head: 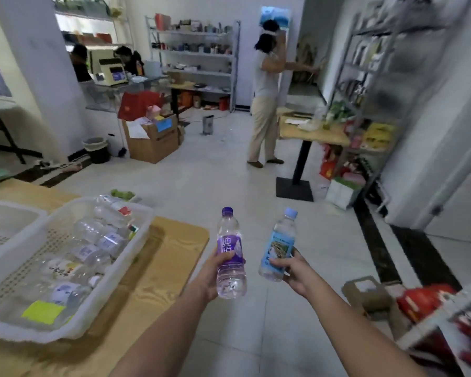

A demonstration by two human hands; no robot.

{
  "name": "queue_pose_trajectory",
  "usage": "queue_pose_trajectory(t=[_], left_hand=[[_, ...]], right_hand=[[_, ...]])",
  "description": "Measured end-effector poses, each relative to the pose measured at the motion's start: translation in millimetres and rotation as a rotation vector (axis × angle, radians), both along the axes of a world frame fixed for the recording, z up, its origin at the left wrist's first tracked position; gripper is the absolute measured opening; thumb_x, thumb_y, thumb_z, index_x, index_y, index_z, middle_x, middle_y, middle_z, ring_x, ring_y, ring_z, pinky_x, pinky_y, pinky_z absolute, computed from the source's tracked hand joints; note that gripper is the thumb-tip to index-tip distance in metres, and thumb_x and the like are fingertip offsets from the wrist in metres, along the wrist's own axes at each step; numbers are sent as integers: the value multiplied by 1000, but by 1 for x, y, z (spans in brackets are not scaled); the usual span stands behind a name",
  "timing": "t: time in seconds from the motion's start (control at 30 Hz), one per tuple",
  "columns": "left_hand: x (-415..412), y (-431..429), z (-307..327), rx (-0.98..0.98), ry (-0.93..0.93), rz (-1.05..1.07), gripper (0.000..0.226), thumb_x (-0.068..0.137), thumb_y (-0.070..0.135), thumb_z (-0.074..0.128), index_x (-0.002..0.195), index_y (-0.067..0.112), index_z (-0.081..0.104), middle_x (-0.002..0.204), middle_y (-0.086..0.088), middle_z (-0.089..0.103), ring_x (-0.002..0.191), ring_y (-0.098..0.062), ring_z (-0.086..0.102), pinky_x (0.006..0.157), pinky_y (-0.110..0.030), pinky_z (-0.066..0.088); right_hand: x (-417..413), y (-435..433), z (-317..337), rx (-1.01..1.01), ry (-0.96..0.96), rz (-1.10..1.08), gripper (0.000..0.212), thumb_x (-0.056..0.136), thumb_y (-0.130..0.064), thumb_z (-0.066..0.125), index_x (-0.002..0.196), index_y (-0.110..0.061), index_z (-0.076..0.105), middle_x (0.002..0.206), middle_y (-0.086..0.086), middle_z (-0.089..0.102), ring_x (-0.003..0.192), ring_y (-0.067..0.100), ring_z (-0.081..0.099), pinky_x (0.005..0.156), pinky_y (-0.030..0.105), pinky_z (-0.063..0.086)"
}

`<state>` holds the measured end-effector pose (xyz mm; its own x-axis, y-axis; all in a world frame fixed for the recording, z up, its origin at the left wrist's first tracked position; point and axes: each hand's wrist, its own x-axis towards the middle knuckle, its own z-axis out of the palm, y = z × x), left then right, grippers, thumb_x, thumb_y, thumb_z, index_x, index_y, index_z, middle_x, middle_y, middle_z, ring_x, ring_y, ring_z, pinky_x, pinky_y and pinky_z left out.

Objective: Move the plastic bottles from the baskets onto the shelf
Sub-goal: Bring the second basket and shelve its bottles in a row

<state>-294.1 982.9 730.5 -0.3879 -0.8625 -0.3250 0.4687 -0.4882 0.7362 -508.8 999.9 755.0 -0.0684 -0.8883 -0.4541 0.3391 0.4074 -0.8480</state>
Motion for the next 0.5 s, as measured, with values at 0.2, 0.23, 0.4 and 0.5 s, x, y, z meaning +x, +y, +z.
queue_pose_trajectory(t=[0.2, 0.23, 0.4, 0.5], left_hand=[[-64, 26, 11, 18, -22, -325, 81, 56, 22, 85, 126, 4, 48, 87, -18, 64, 68, -26, 66, 57, -34, 56], [-71, 35, 10, 29, -15, -380, 87, 51, 26, 91, 124, 3, 49, 86, -17, 64, 67, -26, 66, 57, -35, 56], [-101, 104, -4, 169, 15, -580, 61, 69, 41, 80, 112, 3, 58, 83, -15, 66, 68, -25, 66, 61, -32, 57], [-124, 153, -12, 233, -19, -717, 46, 82, 39, 64, 111, 4, 59, 80, -14, 66, 65, -25, 64, 60, -32, 56]], right_hand=[[-51, 110, -10, 9, -7, -331, 44, 74, 11, 67, 108, -15, 57, 101, 8, 69, 94, 26, 65, 88, 49, 52], [-52, 132, -11, 13, -13, -395, 44, 74, 10, 68, 108, -15, 57, 103, 8, 69, 97, 28, 65, 93, 53, 49], [-45, 250, -17, 39, -25, -652, 65, 57, 6, 77, 117, -10, 58, 112, 13, 68, 108, 36, 62, 97, 61, 44], [-41, 320, -18, 57, -1, -785, 52, 65, 11, 72, 111, -10, 58, 110, 12, 69, 104, 35, 64, 95, 56, 47]])
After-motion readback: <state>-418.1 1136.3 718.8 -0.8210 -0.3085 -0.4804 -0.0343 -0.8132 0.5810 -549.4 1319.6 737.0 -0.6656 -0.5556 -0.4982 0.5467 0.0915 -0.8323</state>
